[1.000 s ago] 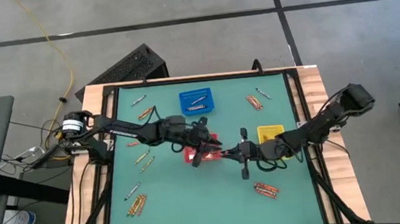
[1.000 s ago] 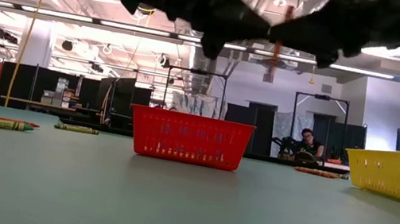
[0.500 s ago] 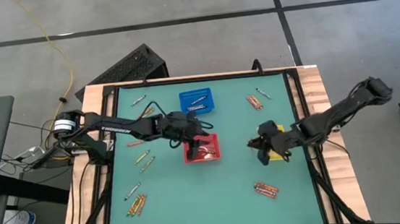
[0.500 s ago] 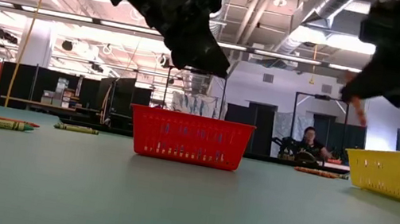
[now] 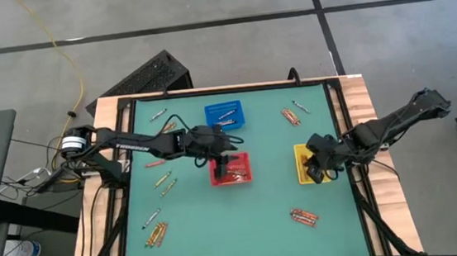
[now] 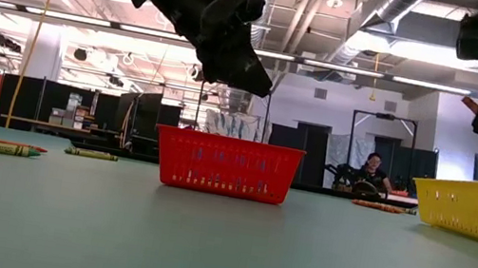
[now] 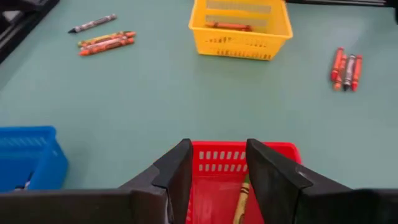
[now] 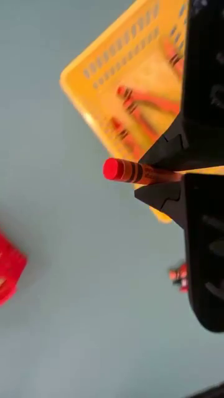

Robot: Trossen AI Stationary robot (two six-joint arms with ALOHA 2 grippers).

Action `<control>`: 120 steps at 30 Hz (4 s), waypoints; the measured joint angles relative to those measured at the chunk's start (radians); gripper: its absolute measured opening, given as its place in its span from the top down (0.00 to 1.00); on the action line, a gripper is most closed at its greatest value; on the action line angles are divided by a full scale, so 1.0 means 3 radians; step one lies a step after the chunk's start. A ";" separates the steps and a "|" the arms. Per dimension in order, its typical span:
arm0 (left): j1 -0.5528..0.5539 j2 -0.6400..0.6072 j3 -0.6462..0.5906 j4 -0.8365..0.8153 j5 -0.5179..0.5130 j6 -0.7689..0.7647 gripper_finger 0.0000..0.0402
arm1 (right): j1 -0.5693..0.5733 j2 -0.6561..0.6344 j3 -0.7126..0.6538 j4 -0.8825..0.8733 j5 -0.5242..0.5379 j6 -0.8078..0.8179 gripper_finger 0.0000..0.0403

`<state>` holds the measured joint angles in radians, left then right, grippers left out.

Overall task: Sort crayons
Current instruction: Put the orange crayon into the yellow bin

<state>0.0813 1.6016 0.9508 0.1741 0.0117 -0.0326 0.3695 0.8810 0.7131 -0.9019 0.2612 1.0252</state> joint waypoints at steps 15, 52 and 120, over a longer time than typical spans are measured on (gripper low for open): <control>0.0151 0.0000 0.0000 0.0305 -0.0118 -0.0053 0.66 | 0.0013 0.0003 0.0000 -0.0405 -0.0056 -0.0006 0.98; -0.0048 -0.0851 -0.0565 0.0202 -0.0266 0.0150 0.66 | -0.0990 -0.0353 -0.0238 -0.0511 -0.0706 0.0097 0.98; 0.0193 0.0072 0.0674 -0.1367 -0.0635 0.0046 0.66 | -0.1776 0.0596 -0.0575 0.2223 0.0052 -0.2205 0.70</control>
<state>0.1393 1.6233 1.1531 -0.2359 -0.1789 -0.0187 -0.1634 1.0599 0.5407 -0.2351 0.2769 0.3637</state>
